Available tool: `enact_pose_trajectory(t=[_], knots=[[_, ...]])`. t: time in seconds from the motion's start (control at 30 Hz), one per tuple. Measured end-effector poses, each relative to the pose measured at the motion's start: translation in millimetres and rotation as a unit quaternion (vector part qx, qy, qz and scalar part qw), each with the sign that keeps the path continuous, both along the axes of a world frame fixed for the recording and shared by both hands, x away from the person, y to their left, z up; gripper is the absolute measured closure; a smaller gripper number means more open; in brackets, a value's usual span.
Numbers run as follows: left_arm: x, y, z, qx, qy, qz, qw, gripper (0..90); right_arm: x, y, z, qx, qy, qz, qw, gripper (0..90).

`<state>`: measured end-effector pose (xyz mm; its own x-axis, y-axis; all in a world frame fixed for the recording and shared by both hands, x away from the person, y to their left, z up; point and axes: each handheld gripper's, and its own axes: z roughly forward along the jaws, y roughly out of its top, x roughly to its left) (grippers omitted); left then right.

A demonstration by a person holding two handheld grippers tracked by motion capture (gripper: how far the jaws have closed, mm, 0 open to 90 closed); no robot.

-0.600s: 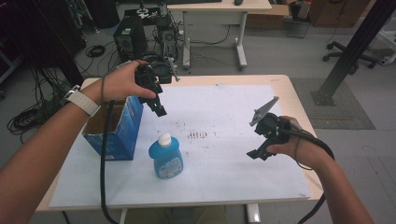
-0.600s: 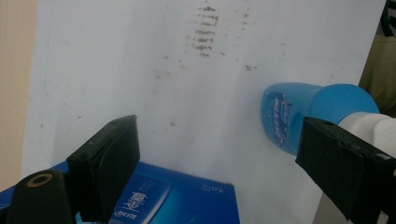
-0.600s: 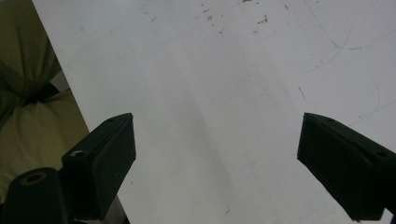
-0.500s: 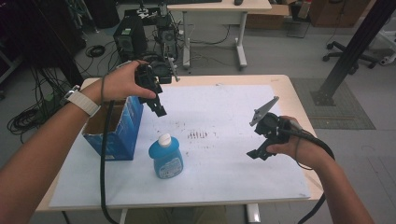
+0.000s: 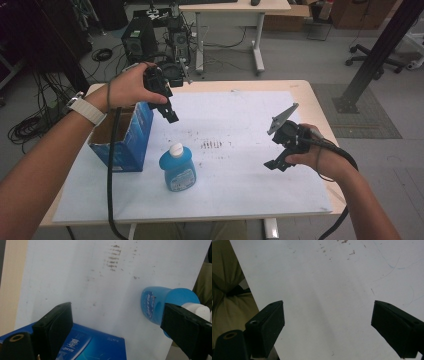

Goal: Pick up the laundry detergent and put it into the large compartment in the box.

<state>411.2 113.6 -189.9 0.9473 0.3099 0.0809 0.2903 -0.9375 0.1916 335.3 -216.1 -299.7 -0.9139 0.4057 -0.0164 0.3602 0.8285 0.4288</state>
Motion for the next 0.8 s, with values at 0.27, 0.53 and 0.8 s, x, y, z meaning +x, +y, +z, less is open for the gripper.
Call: enact_pose_trajectory(t=[0.27,0.53,0.8], knots=[[-1.7,0.5,6.1,-0.003,-0.002,0.024,0.9997,7.8,-1.1,-1.0,-0.2,-0.001,0.000,-0.001,1.0000,11.4],[-6.1,0.4,11.5,-0.008,0.003,0.031,0.9995,7.5,-2.7,-3.6,-0.8,-0.001,0.000,-0.003,1.0000,11.4],[-10.8,5.6,21.4,-0.028,-0.001,0.056,0.9981,5.1,-4.3,-3.0,-1.1,-0.001,0.000,-0.003,1.0000,11.4]])
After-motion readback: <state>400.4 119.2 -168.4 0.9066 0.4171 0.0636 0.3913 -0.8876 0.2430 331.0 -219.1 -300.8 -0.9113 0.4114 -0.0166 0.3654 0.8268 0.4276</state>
